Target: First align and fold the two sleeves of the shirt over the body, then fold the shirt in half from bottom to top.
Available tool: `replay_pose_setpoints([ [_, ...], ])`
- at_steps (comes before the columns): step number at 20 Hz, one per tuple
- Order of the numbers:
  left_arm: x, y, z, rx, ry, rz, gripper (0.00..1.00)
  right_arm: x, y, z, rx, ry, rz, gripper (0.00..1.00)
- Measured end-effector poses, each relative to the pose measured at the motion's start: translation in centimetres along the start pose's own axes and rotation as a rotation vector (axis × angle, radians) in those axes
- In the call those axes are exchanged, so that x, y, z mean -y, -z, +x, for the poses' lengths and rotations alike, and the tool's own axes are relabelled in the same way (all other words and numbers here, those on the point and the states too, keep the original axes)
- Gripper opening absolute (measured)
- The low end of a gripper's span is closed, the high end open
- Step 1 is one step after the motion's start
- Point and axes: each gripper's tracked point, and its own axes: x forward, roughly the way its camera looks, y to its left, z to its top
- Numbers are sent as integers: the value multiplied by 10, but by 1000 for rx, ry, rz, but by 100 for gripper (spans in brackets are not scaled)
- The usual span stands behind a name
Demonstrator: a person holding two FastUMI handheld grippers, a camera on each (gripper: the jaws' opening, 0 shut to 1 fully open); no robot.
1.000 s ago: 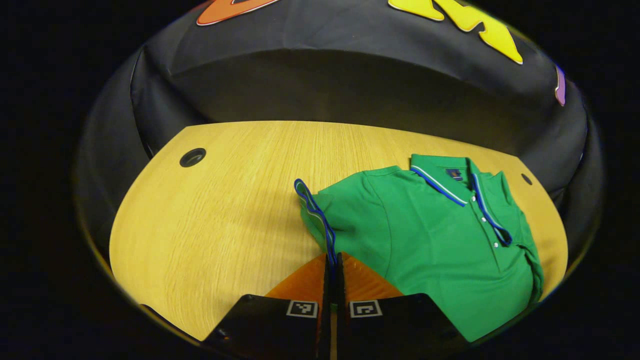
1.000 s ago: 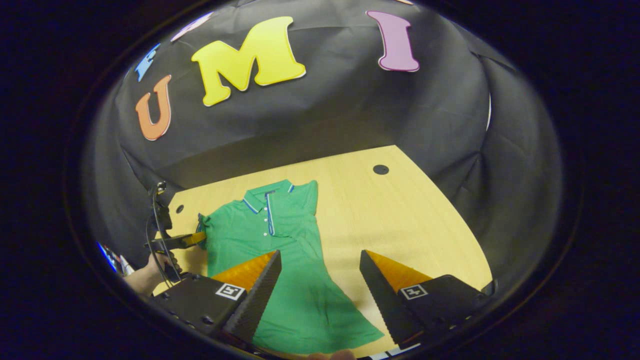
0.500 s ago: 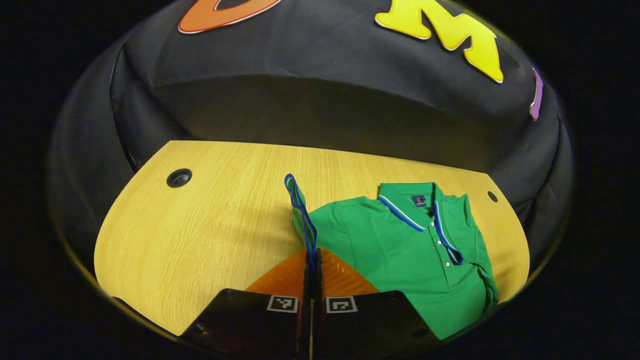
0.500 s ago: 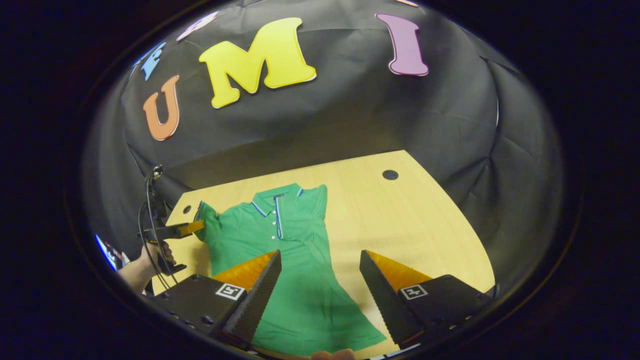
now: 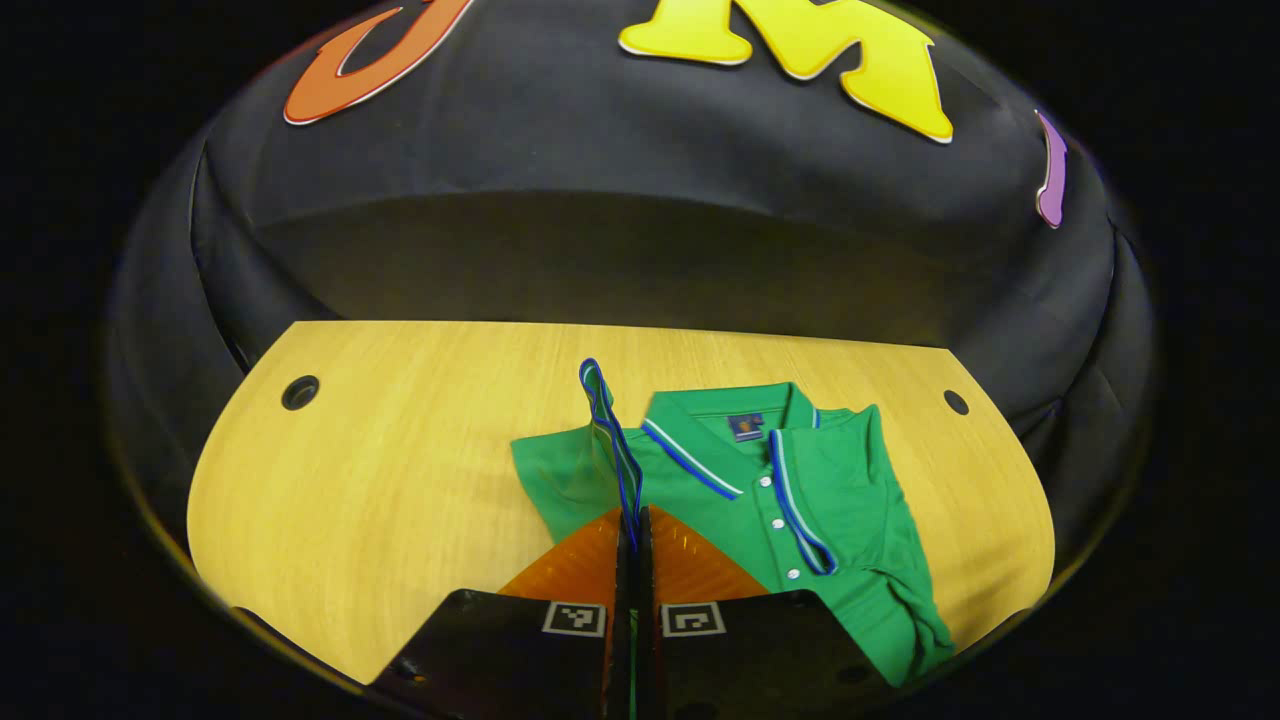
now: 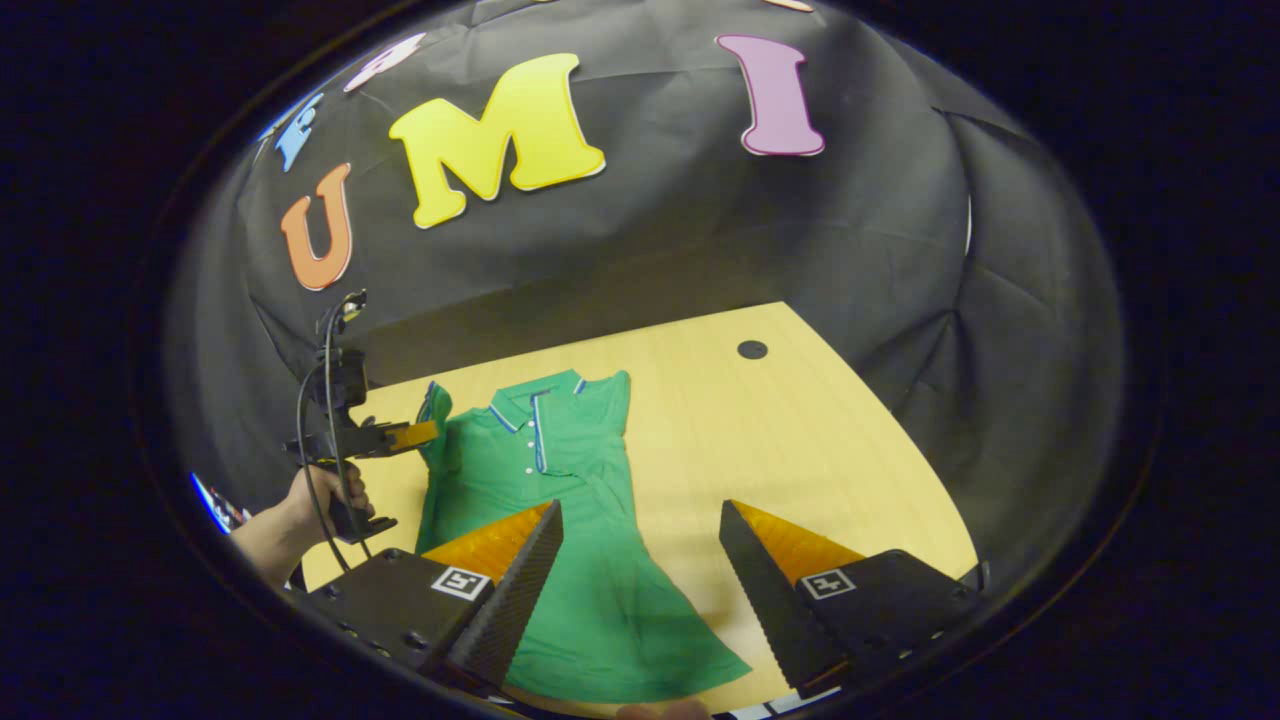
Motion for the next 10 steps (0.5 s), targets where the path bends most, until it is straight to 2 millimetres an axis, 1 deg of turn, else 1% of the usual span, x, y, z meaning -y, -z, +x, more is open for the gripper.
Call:
replay_pose_setpoints([
  [3,36,4,15,-11,21,21,9,24,-1,-8,10,33,21,96],
  [5,55,10,26,-28,25,39,10,38,-2,-13,13,55,35,96],
  [6,64,10,28,-29,39,37,11,43,-5,-15,21,65,40,96],
  [8,79,7,30,-11,59,36,17,53,-12,-19,46,88,41,96],
  [9,81,4,30,6,56,41,29,57,-15,-20,62,107,22,96],
  [10,82,-2,23,23,50,44,52,60,-19,-21,80,120,-1,96],
])
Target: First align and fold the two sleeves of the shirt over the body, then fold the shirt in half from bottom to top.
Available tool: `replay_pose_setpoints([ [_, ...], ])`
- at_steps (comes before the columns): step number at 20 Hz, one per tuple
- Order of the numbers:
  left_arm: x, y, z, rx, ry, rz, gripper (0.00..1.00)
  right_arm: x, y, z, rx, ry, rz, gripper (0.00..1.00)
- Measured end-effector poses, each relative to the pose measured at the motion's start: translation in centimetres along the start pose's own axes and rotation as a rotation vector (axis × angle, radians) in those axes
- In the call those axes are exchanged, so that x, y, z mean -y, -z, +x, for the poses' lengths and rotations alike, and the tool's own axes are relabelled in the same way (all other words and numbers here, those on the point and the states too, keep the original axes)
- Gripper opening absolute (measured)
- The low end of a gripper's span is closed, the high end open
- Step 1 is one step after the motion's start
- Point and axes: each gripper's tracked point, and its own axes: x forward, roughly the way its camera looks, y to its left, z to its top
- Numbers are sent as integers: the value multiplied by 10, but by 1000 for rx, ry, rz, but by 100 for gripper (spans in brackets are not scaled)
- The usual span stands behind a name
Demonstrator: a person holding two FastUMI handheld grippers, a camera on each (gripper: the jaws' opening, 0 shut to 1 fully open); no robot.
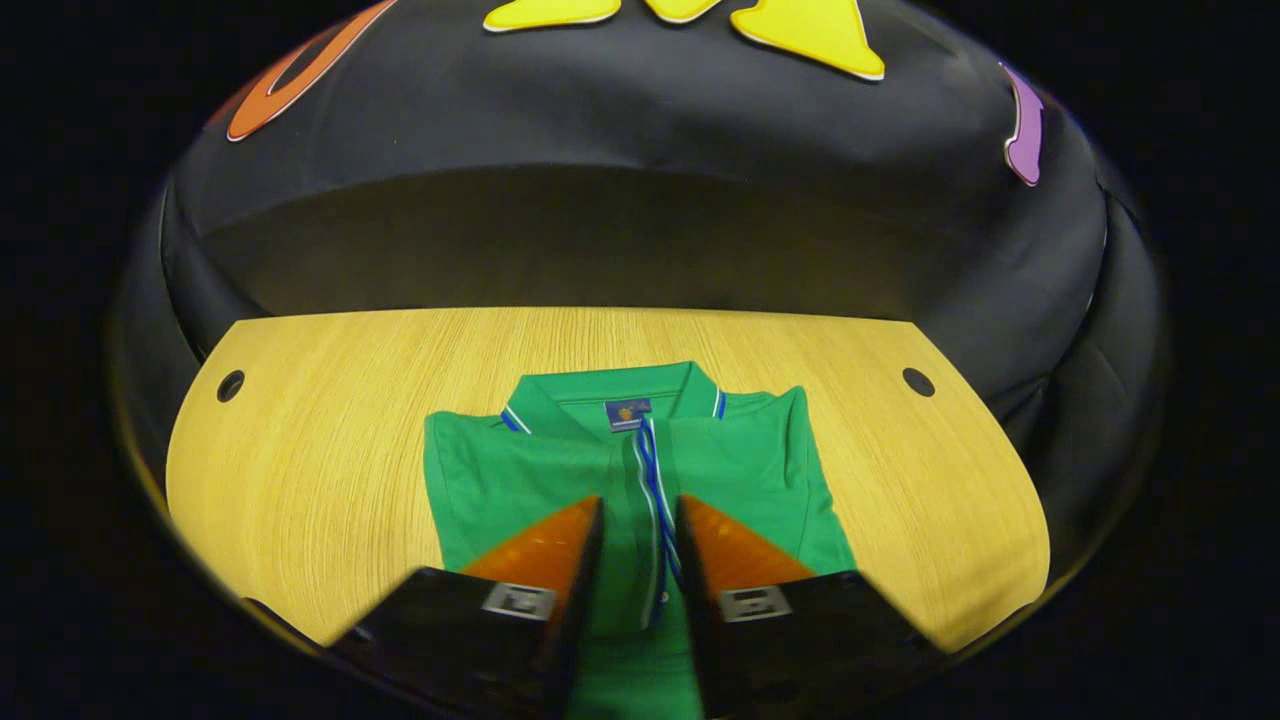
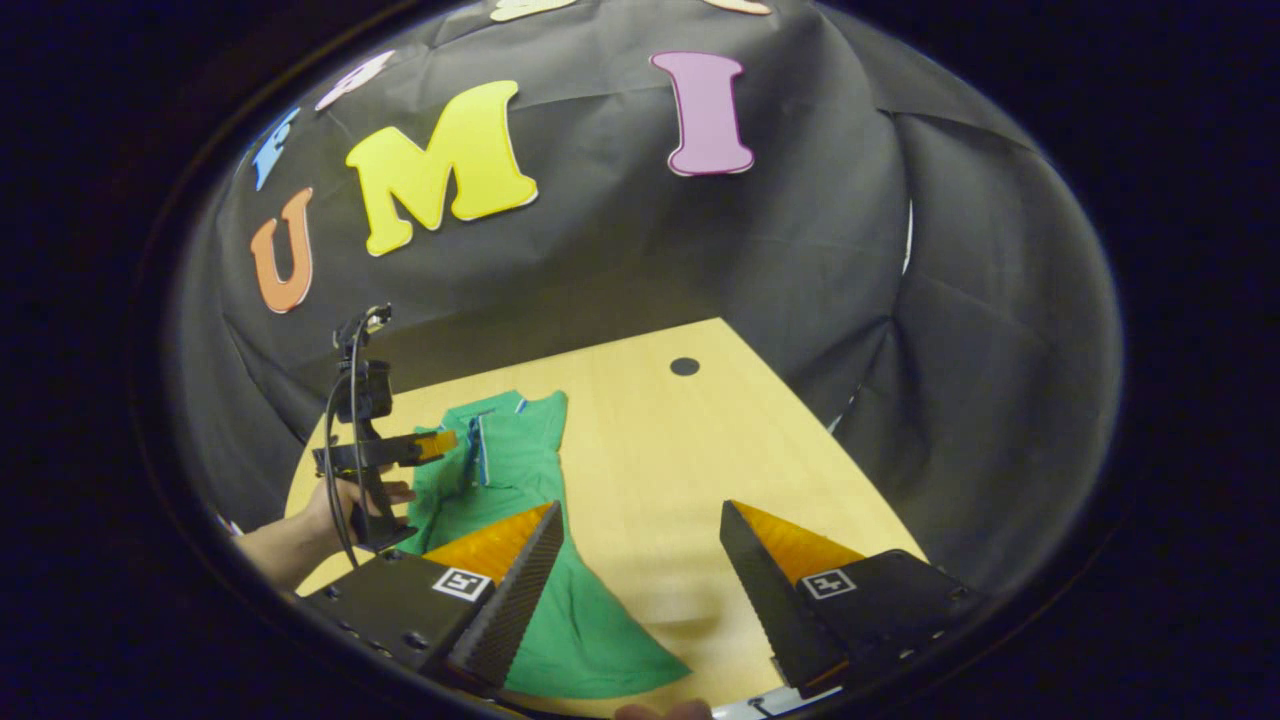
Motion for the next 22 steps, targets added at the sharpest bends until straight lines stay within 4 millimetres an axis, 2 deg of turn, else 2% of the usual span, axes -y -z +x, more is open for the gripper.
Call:
replay_pose_setpoints([
  [2,-2,-9,-2,29,-25,3,100,-3,-7,-1,30,-5,-45,96],
  [6,-13,-21,-42,89,-57,-6,100,-32,-16,-4,74,-75,-119,96],
  [9,-29,-18,-85,130,-83,-11,100,-47,-12,-3,72,-121,-187,94],
  [10,-33,-13,-102,139,-89,-15,100,-54,-12,-4,82,-146,-202,96],
  [12,-43,1,-138,144,-101,-22,100,-64,-5,-5,80,-196,-231,96],
  [16,-70,35,-208,164,-132,-19,100,-71,23,-9,38,-286,-280,96],
  [19,-88,66,-245,162,-160,-9,100,-57,52,-4,-16,-287,-313,97],
  [22,-90,104,-268,111,-146,-31,100,-38,86,-6,-86,-277,-347,95],
])
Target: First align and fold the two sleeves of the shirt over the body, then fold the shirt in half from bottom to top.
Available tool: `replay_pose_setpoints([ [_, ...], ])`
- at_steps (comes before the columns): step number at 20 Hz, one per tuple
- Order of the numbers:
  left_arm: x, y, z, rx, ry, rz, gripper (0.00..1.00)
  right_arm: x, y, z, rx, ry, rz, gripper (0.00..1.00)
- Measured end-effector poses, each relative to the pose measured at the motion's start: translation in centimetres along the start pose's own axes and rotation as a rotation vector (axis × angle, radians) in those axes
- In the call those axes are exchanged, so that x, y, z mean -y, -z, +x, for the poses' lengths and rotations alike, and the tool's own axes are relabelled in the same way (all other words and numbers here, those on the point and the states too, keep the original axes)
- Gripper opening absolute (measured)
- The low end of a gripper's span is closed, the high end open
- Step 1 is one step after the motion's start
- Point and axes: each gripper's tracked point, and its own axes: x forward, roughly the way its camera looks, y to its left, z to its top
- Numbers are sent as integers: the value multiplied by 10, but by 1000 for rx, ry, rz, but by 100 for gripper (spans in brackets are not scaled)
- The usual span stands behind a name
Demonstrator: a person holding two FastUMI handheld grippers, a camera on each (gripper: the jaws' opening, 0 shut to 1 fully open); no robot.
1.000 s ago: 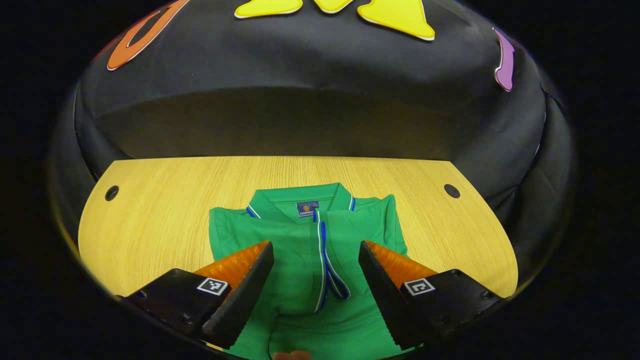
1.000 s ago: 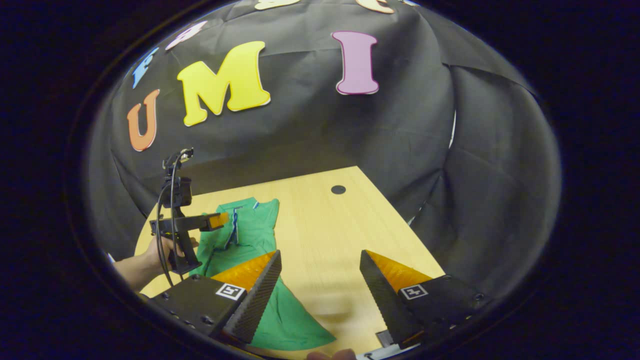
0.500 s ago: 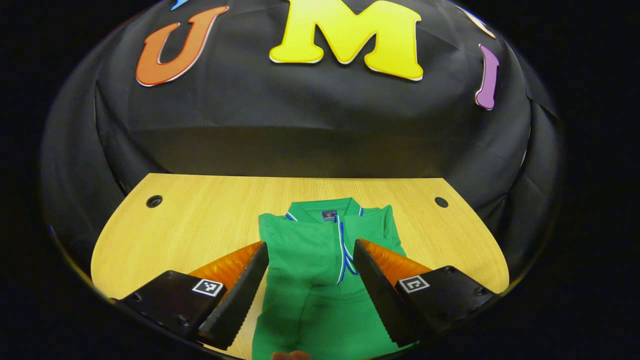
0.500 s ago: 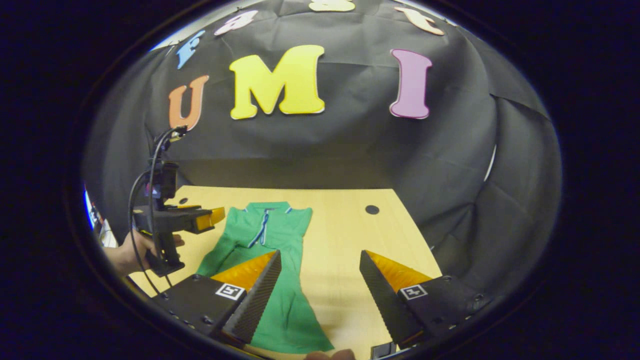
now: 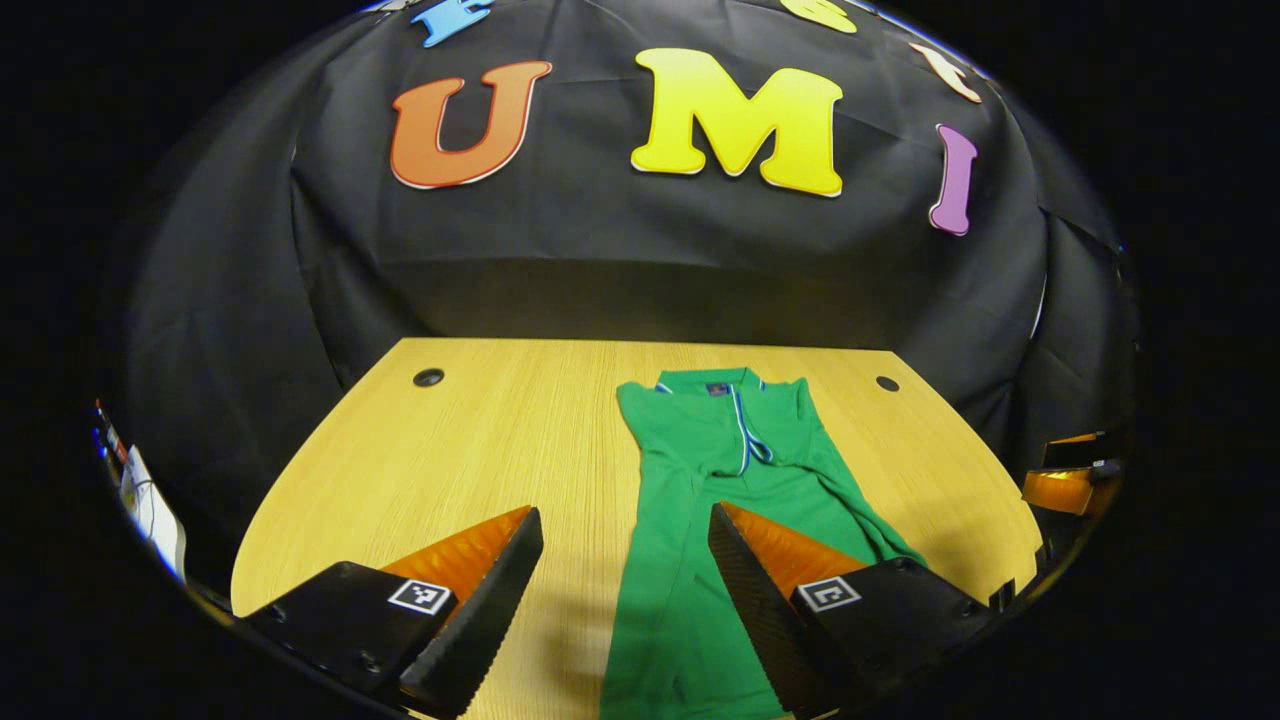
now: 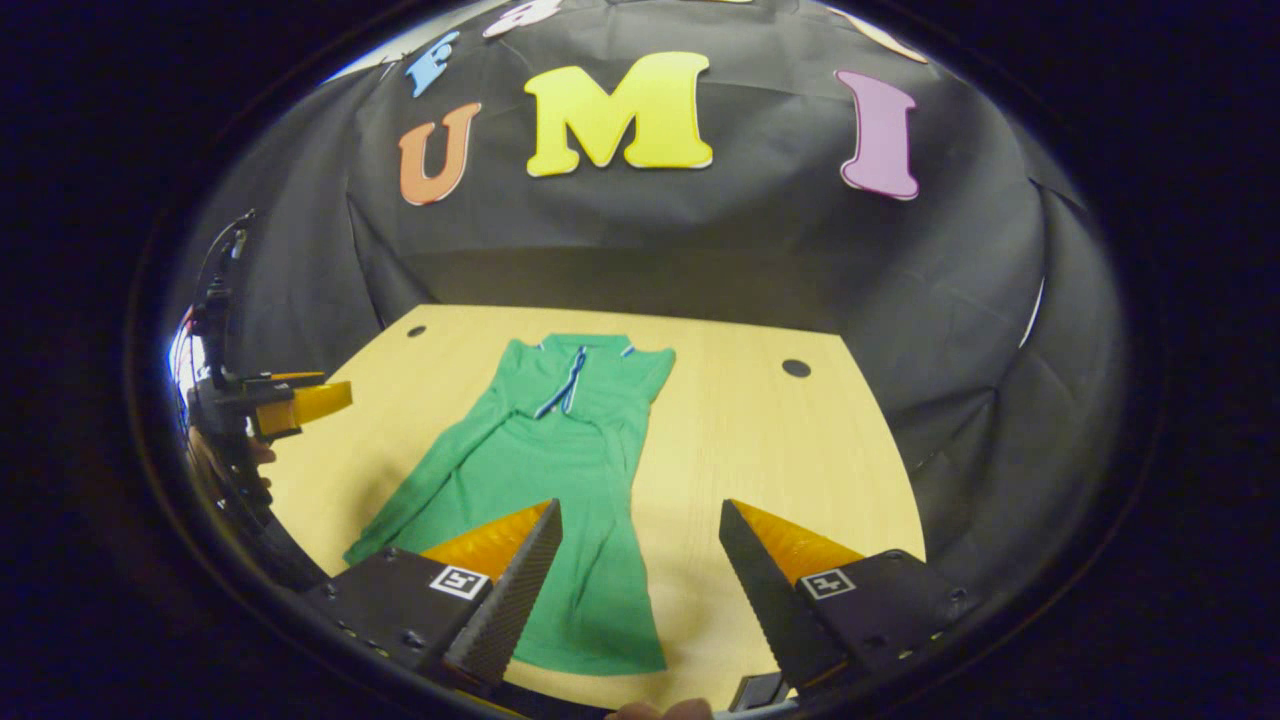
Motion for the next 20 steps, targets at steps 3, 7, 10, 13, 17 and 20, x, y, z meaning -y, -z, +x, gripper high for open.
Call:
replay_pose_setpoints([
  [3,-2,42,-17,-89,20,12,100,11,39,-7,-77,13,-16,97],
  [7,5,93,-37,-211,73,12,100,21,89,-10,-181,40,-24,96],
  [10,8,136,-46,-345,110,20,100,22,125,-5,-264,34,-28,97],
  [13,10,167,-50,-458,135,7,100,19,147,-4,-332,28,-30,97],
  [17,6,179,-51,-547,123,33,100,15,168,11,-413,29,-50,96],
  [20,7,184,-51,-574,90,7,100,12,175,19,-440,14,-58,96],
])
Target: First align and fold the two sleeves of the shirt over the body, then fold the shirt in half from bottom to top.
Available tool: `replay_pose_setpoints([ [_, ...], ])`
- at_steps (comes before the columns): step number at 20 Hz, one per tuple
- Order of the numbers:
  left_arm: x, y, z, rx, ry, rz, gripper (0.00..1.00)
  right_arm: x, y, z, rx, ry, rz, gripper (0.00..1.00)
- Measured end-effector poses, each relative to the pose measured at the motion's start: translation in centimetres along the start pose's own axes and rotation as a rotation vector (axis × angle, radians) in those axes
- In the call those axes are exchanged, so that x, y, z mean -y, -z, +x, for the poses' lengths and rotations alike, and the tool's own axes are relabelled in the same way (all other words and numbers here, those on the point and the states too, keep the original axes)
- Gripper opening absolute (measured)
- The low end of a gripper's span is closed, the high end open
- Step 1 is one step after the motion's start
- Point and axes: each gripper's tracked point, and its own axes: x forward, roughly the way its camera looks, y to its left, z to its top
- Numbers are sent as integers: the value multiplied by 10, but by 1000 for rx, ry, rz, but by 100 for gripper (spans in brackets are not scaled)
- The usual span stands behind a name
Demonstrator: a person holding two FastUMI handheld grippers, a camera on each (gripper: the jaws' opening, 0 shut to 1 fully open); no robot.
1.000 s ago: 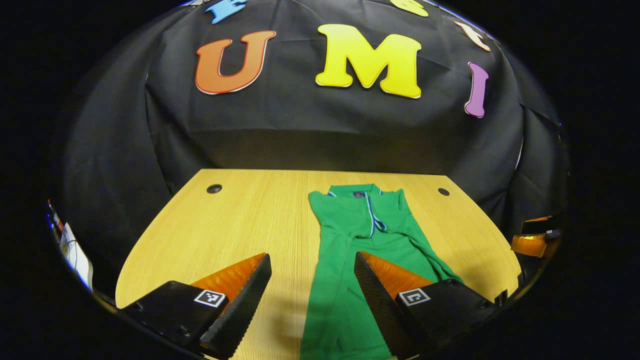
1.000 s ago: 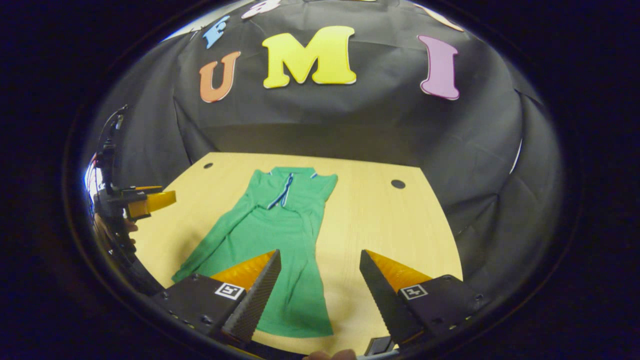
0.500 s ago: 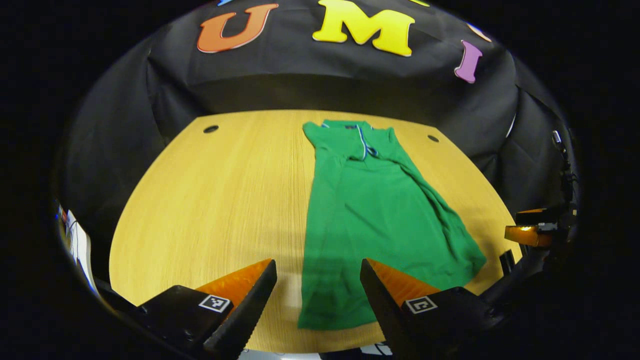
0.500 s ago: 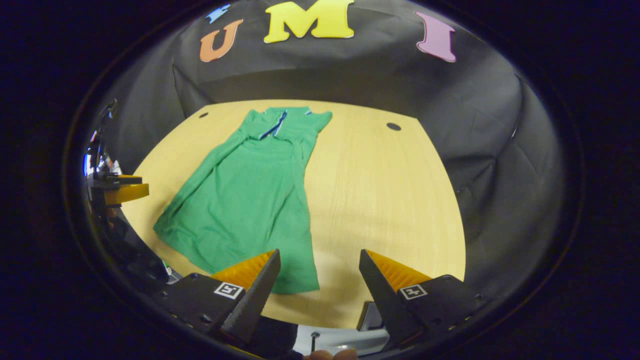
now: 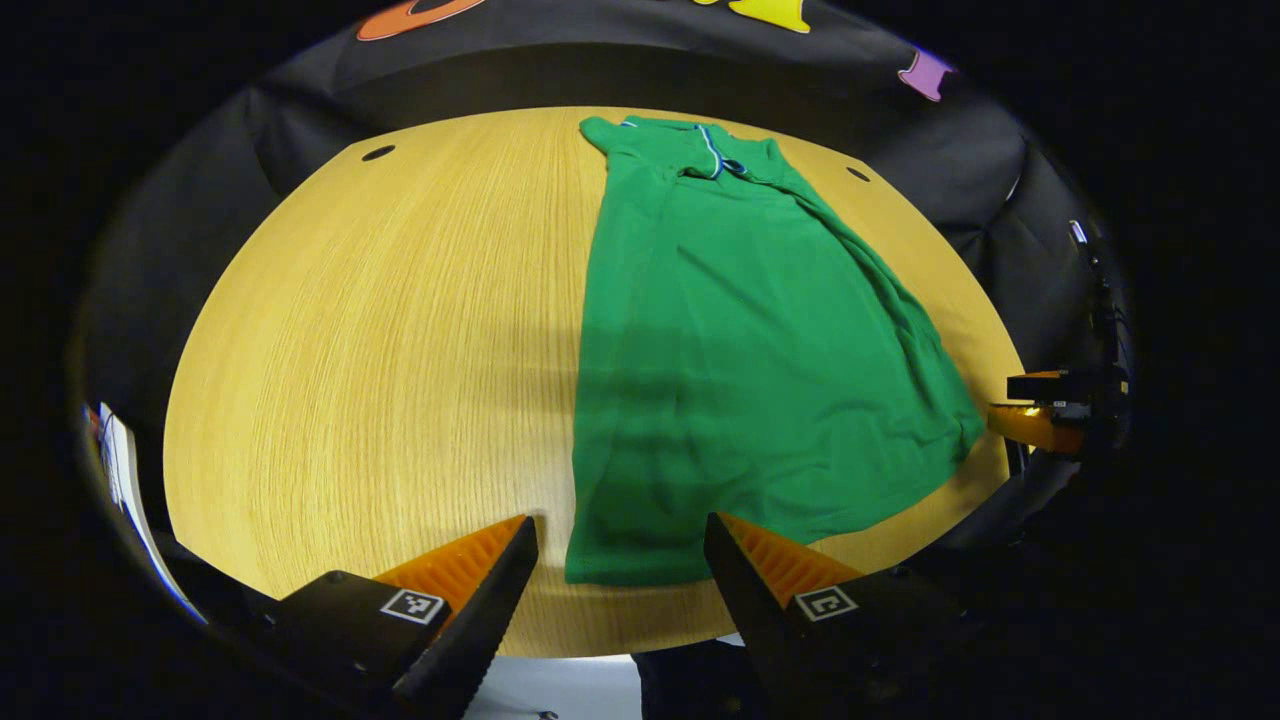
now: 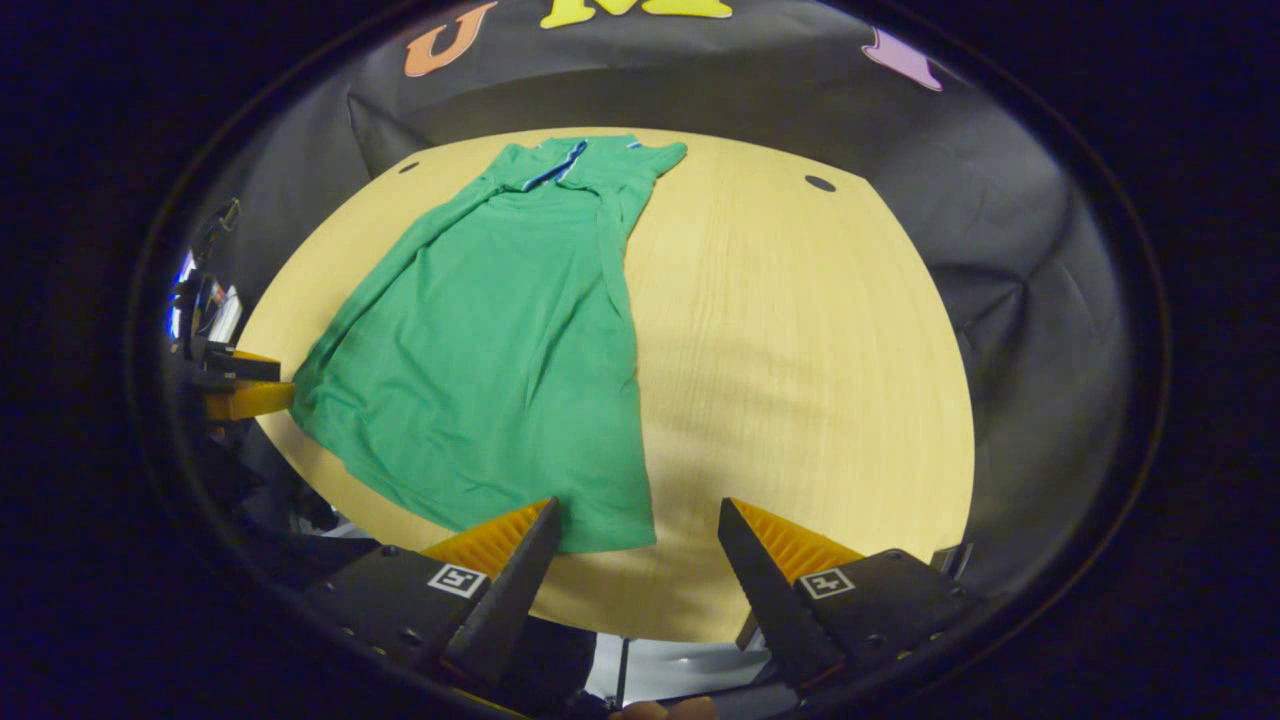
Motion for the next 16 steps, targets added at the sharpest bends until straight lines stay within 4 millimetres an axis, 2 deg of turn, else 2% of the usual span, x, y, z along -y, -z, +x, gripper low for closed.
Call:
replay_pose_setpoints([
  [6,-5,9,3,-53,-50,-11,100,-5,5,25,-70,3,-2,98],
  [11,-8,4,-8,-82,-88,-2,100,-11,7,29,-93,-21,12,95],
  [12,-8,2,-11,-93,-93,-3,100,-11,6,30,-94,-19,17,93],
  [13,-8,-1,-15,-99,-94,-7,100,-12,7,29,-102,-21,17,87],
  [14,-7,-3,-19,-105,-94,-10,100,-14,7,29,-104,-23,14,86],
  [16,-9,-1,-22,-120,-93,-14,100,-18,9,28,-121,-33,12,72],
])
